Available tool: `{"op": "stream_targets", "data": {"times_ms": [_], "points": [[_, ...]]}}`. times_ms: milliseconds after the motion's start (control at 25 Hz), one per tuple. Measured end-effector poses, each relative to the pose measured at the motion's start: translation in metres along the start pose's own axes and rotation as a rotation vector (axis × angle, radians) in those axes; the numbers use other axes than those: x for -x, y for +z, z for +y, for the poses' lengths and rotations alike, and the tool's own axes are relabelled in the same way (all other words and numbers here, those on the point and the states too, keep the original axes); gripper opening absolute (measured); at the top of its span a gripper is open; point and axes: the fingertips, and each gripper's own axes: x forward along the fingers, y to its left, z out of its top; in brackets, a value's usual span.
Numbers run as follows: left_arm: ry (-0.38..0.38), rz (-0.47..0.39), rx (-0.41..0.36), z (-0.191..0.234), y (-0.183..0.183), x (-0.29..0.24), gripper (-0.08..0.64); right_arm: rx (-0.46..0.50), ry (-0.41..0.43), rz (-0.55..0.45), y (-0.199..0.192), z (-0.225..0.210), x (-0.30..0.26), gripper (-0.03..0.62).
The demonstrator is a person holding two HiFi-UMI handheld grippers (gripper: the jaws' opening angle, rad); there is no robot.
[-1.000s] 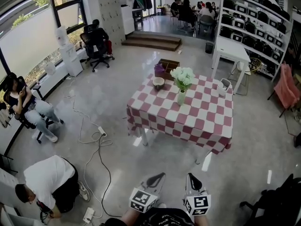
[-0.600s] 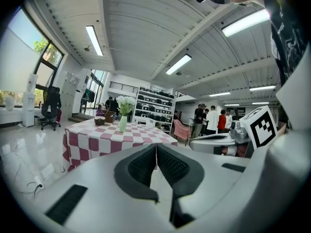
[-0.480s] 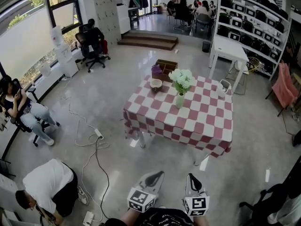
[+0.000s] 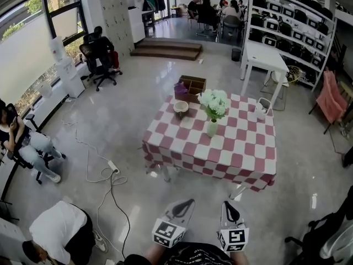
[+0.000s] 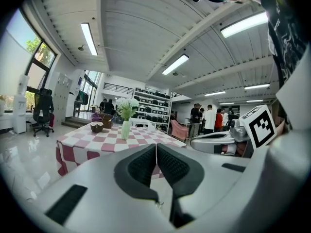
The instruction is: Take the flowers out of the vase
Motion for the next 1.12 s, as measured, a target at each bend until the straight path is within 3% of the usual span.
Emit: {"op": "stream_targets", "data": {"times_ms": [1120], "points": [[-0.116, 0.018, -0.038, 0.143, 0.035, -0.072, 0.014, -0.066, -0.130, -0.003, 0.039, 0.012, -0.148, 0.006]]}}
